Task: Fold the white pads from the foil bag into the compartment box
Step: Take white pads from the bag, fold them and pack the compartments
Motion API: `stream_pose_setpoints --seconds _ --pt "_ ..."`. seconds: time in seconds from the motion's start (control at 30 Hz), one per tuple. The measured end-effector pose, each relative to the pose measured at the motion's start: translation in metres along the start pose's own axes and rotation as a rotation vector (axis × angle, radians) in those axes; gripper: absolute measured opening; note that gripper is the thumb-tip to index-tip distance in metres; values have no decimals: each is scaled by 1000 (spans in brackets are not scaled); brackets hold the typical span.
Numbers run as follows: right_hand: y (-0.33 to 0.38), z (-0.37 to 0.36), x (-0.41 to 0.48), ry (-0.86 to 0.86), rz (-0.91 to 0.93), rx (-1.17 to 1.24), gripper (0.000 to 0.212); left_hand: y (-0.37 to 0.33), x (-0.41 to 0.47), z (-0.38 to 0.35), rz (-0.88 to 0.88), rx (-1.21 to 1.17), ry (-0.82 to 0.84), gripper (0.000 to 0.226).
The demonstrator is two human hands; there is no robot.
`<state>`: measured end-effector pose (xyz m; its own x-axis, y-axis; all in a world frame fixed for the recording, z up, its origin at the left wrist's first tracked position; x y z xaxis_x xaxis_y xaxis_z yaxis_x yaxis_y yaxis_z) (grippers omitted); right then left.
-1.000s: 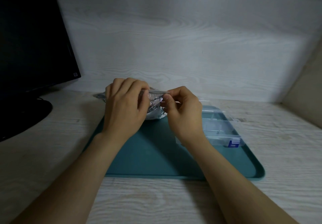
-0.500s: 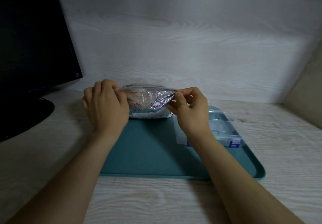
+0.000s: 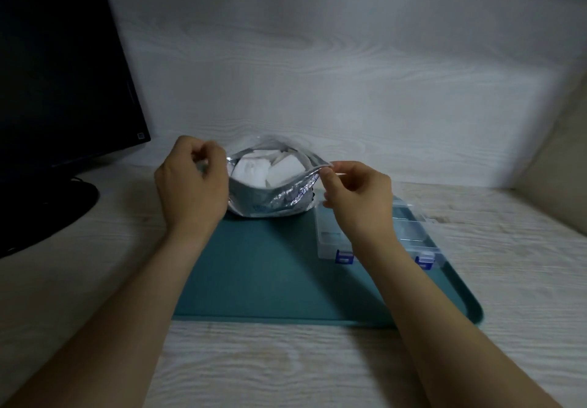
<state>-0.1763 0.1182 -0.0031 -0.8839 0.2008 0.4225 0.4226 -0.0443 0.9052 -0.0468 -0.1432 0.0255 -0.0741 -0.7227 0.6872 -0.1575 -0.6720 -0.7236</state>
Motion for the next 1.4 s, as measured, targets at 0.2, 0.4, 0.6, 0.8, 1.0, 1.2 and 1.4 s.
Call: stream_pose_setpoints --seconds 0.2,0.4,0.6,0.8,1.0,1.2,1.4 --pt "5 -18 -17 185 -153 153 51 -28 -14 -7 -179 91 123 16" --pt "21 -25 -26 231 133 -16 29 -46 -22 -12 -284 50 214 22" --pt "21 -34 -35 306 172 -64 40 -53 -22 -11 -278 12 241 16" --pt "22 -39 -40 338 341 -265 39 -63 -28 -12 -331 -110 319 22" --pt "27 -39 -41 300 531 -517 45 -51 -33 -29 -199 -179 453 13" --pt "19 -41 -42 291 603 -614 44 -23 -51 -49 26 -95 715 64" --pt "15 -48 -42 328 605 -631 35 -33 -53 -45 -128 66 596 58"
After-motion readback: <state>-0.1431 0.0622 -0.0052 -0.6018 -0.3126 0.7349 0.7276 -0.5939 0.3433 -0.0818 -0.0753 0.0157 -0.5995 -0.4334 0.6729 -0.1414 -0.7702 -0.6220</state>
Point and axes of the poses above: each hand's wrist, its own x-axis towards the middle knuckle, its own z-axis out of the back of the hand, y = z × x, the point moved 9 cm from there along x, towards the middle knuckle, and after that the axes turned 14 degrees about -y, right-handed, at the moved point
